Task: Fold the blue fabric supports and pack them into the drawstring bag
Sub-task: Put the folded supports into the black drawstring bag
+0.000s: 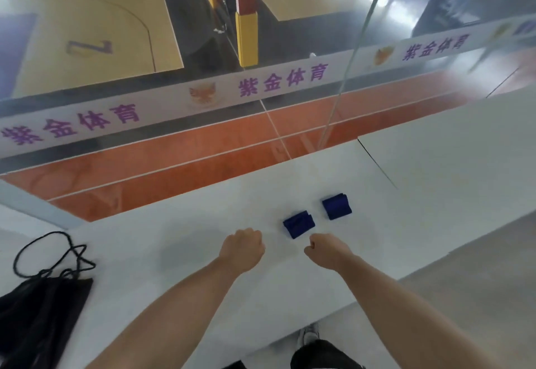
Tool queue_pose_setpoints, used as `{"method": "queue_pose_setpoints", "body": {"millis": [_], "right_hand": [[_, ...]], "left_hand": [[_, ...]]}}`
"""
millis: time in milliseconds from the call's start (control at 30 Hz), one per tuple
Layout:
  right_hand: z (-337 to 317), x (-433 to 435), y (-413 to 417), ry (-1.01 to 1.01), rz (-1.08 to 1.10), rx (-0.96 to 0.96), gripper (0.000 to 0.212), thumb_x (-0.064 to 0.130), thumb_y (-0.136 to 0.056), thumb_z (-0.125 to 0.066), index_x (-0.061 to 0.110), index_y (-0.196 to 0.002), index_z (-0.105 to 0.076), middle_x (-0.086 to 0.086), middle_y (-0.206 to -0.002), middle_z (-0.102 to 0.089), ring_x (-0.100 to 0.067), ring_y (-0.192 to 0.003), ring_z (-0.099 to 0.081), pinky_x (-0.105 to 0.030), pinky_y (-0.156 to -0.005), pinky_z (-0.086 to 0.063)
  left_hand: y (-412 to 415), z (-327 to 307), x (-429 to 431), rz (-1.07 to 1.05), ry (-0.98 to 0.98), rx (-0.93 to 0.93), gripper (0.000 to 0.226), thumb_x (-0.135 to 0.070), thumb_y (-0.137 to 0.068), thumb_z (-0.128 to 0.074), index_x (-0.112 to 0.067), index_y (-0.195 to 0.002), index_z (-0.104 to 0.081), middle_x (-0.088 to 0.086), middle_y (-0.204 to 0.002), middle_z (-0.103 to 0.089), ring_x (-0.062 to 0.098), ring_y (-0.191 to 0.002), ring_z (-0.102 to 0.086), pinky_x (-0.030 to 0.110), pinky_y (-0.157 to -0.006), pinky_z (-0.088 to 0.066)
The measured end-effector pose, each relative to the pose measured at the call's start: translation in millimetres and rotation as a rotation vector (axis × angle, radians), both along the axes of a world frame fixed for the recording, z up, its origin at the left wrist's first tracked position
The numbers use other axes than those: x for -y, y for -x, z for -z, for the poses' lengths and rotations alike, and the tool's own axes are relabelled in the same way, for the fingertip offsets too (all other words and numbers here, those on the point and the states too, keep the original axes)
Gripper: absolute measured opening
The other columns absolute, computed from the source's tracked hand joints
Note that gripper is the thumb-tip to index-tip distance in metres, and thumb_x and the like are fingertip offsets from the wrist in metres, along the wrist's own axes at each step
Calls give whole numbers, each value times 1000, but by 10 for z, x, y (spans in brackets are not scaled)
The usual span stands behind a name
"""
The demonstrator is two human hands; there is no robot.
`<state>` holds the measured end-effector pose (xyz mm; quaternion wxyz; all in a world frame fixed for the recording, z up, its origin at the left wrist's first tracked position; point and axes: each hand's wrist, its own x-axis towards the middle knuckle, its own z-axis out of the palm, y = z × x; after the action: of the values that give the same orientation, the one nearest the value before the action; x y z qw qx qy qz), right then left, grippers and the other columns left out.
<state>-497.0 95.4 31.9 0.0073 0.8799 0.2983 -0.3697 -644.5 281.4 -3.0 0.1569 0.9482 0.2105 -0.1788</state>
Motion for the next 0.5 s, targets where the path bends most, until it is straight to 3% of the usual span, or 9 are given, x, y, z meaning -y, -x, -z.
{"method": "queue_pose_setpoints", "body": {"millis": [133, 267, 400, 500], "right_hand": [[155, 323, -584, 46, -9, -62, 24, 37, -91, -42, 16, -86, -53, -2, -93, -60, -23, -83, -58, -32, -71, -47], [291, 463, -978, 35, -2, -103, 23, 35, -87, -42, 19, -74, -51, 2, -79, -56, -18, -71, -53, -30, -63, -43], [421, 477, -1126, -4, 32, -134, 25, 29, -88, -42, 19, -65, -41, 2, -71, -49, -16, -62, -43, -28, -55, -33], [543, 476, -1161, -35, 82, -148, 24, 26, -90, -40, 18, -67, -40, 1, -70, -49, -17, -60, -42, -30, -54, -34]], "left_hand": [[-656, 218, 315, -158, 101, -38, 38, -38, -101, -42, -15, -129, -53, 6, -125, -54, 26, -115, -53, 40, -91, -48], [-1077, 444, 482, -270, 159, -59, 46, -45, -96, -51, -17, -132, -48, 5, -129, -51, 26, -117, -49, 41, -92, -48], [-1254, 706, 523, -282, 176, -83, 60, -45, -95, -57, -15, -143, -38, 5, -139, -46, 27, -124, -47, 41, -98, -46], [-1332, 868, 559, -248, 127, -45, 53, -37, -95, -61, -14, -138, -42, 7, -138, -46, 28, -120, -45, 38, -96, -47]]}}
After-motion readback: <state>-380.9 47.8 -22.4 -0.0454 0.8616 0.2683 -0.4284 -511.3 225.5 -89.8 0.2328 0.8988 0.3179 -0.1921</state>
